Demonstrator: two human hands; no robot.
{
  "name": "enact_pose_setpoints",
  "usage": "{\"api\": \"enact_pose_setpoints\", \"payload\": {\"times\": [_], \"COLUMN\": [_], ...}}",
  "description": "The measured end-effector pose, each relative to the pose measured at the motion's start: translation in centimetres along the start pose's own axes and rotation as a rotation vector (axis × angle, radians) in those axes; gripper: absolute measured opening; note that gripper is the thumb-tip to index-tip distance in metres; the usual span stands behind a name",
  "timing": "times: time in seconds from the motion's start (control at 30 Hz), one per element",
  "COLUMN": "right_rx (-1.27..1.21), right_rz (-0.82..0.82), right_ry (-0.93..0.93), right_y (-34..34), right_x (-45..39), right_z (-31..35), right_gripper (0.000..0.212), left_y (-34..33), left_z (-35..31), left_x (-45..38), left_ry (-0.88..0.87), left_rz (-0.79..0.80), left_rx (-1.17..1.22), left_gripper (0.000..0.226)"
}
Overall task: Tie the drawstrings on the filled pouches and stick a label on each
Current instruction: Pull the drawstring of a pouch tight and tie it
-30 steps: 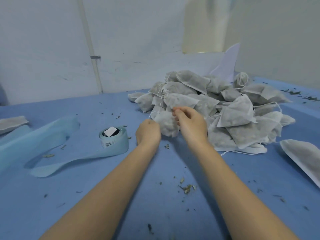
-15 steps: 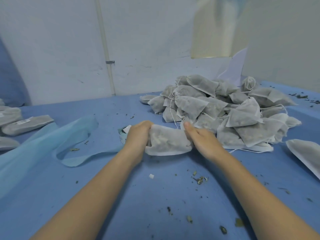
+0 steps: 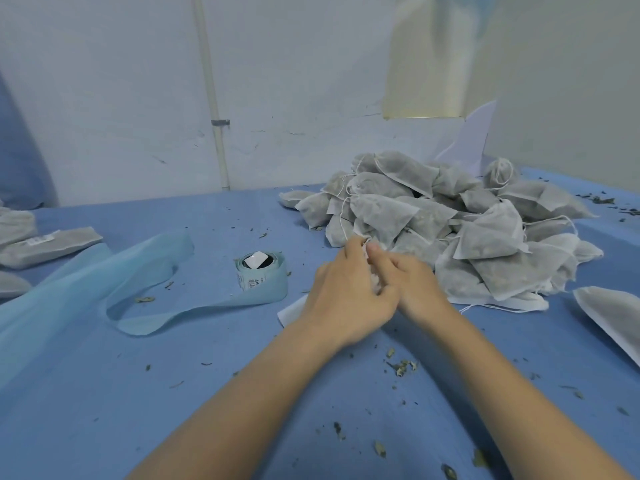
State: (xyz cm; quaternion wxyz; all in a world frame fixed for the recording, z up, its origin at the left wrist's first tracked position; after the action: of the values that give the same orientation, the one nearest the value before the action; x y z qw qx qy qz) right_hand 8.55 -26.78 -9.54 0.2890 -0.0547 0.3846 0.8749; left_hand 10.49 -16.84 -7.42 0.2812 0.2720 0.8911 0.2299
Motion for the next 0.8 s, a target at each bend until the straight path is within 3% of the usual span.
{"api": "enact_pose_setpoints", "payload": {"times": [0.1,0.33,0.53,0.63,0.8], "right_rx": [-0.124,-0.137,0.058,-0.301,-1.145], "right_rz": [-0.070,-0.116,-0.132,-0.033,0.168], "right_ry": [-0.034,-0.019,-0.036,-0.240,-0.493], "right_y": [0.7,1.9,2.5,1.0,-4.2], "right_x": [-0.2,-0.5,-0.2,0.1,1.3], "right_z": [-0.5,-0.6,-1.0,-2.3,-1.3], "right_gripper": [0.039,0.028,0.053,0.056,0.037], "left_y": [-0.3,-0.5,0.5,0.5,1.3], "left_z": [0.0,0.2,0.2,1.3,2.2], "left_x": [-0.2,-0.1,0.2,0.1,-0.1], "left_ry": [0.008,-0.069,-0.202,-0.101,-0.014], "left_rz": [-0.009,0.049,-0.044,-0.023,-0.099], "left_rx": [-0.030,-0.359,-0.445,-0.245,0.073], "left_gripper": [0.044,0.034,0.021,0.015,0.004]}}
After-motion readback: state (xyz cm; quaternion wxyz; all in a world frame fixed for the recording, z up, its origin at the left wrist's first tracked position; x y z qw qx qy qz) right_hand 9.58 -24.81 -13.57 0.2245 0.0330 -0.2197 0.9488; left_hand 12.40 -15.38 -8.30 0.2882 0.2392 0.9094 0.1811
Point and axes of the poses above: each hand's wrist, its own x-axis away from the middle knuckle, its own y-axis out of the back of the hand, z = x × y, the point moved 10 cm from there along -x, towards the middle knuckle, and after that the axes turned 12 degrees about x, right-handed, at the moved point
